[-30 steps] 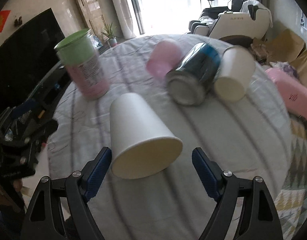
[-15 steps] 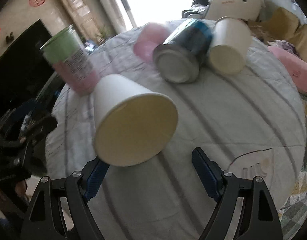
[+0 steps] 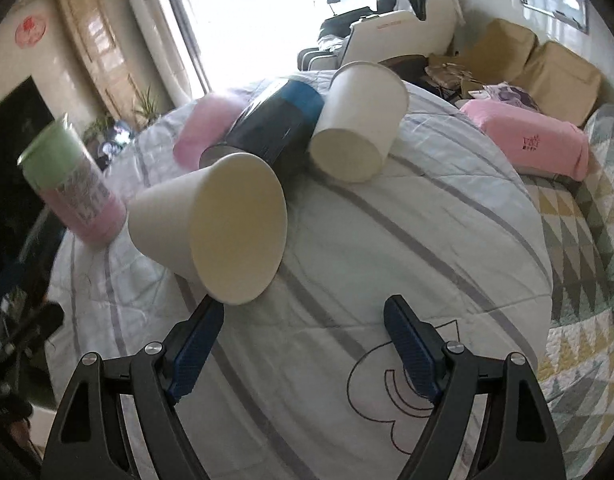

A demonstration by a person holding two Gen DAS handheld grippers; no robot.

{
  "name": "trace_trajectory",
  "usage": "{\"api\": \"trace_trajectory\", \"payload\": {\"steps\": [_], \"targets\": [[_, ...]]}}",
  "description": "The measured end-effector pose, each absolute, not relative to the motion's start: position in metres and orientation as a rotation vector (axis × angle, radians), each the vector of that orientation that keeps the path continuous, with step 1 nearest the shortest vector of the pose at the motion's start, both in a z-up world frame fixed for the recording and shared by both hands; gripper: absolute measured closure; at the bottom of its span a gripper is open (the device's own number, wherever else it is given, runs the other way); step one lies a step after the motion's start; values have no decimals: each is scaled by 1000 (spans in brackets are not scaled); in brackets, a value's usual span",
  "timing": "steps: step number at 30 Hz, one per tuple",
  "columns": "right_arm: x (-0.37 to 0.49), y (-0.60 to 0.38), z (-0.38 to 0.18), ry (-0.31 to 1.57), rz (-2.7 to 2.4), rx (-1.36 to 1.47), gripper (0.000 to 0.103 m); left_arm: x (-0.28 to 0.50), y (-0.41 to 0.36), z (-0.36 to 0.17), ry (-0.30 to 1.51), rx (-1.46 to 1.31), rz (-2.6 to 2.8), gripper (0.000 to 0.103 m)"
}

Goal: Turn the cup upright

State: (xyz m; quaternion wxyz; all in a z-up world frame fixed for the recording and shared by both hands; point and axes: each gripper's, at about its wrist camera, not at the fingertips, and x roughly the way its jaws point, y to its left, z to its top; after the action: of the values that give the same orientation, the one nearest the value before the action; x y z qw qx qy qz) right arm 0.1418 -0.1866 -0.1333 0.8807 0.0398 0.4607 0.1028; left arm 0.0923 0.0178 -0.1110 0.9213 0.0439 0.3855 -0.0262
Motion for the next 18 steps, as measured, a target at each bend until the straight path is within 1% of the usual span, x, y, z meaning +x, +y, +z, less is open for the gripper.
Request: {"api": "trace_trajectory", "payload": {"steps": [4,8,10,18], "targets": [[141,-189,-132,968,226,116,19,91,12,-110,784,98,-60,0],[133,-195,-135,986,255,260,19,88,13,-106,774,97,-57,0],[126,-197,-134,965,261,327,19,85,15,-103,762,89,-57,0],[99,-186,-107,900,197,331,19,67,15,-90,702,83,-46,0]]}}
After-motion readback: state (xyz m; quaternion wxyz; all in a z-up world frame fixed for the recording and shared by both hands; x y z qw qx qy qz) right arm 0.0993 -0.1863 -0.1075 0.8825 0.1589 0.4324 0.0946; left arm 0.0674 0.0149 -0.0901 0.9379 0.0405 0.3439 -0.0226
